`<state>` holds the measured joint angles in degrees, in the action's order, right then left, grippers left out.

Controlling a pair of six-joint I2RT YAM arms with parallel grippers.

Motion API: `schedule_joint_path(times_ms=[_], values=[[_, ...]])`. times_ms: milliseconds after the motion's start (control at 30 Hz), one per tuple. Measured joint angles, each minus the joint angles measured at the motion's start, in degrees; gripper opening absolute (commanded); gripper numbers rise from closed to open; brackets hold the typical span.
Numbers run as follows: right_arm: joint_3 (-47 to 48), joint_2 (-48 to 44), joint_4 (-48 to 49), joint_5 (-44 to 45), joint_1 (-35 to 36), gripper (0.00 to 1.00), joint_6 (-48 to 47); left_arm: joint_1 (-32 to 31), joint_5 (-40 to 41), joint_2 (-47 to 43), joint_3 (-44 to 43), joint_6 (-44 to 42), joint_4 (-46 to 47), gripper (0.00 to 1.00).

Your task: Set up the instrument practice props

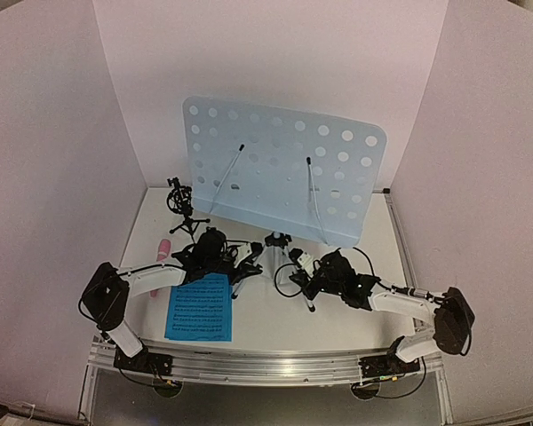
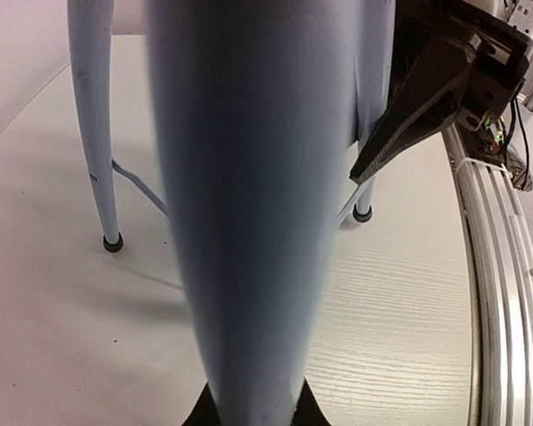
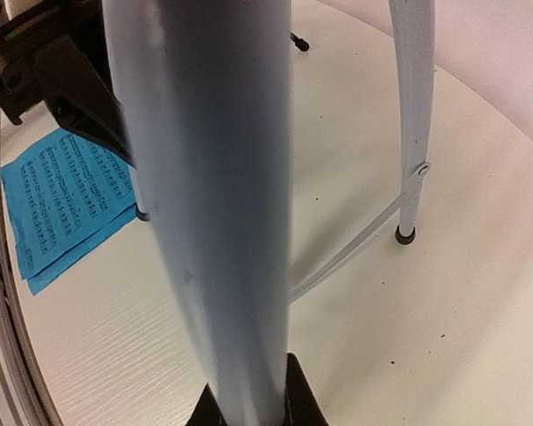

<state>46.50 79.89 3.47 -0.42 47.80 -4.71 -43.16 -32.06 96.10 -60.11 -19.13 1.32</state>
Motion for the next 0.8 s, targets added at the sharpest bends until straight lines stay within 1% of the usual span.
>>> schedule_joint_path(times_ms=[233, 433, 567, 633, 700, 733, 800], values=[[-2.48, -4.18, -2.31, -3.66, -1.59, 0.00, -1.56, -1.21, -0.99, -0.05, -0.66, 0.33, -2.32, 0.00], [-2.69, -3.52, -2.77, -4.77, -2.29, 0.00, -2.70, -2.29, 0.62, 0.00, -0.98, 0.08, -2.73, 0.00], [-3.22, -2.68, -1.08, -4.91, -2.74, 0.00, -3.75, -2.50, 1.69, 0.10, -1.08, -0.11, -2.86, 0.01], [-3.38, -2.53, -0.47, -5.08, -2.96, 0.00, -4.14, -2.51, 1.75, 0.11, -1.07, -0.12, -2.80, 0.07], [-3.39, -2.34, -0.16, -5.40, -3.13, 0.00, -4.41, -2.51, 1.73, 0.11, -0.98, -0.04, -2.55, 0.19], [-3.39, -2.28, -0.08, -5.49, -3.17, 0.00, -4.58, -2.51, 1.71, 0.11, -0.83, -0.02, -2.24, 0.27], [-3.39, -2.22, 0.00, -5.68, -3.36, 0.00, -4.85, -2.41, 1.86, 0.08, -0.26, -0.30, -1.35, 0.40]])
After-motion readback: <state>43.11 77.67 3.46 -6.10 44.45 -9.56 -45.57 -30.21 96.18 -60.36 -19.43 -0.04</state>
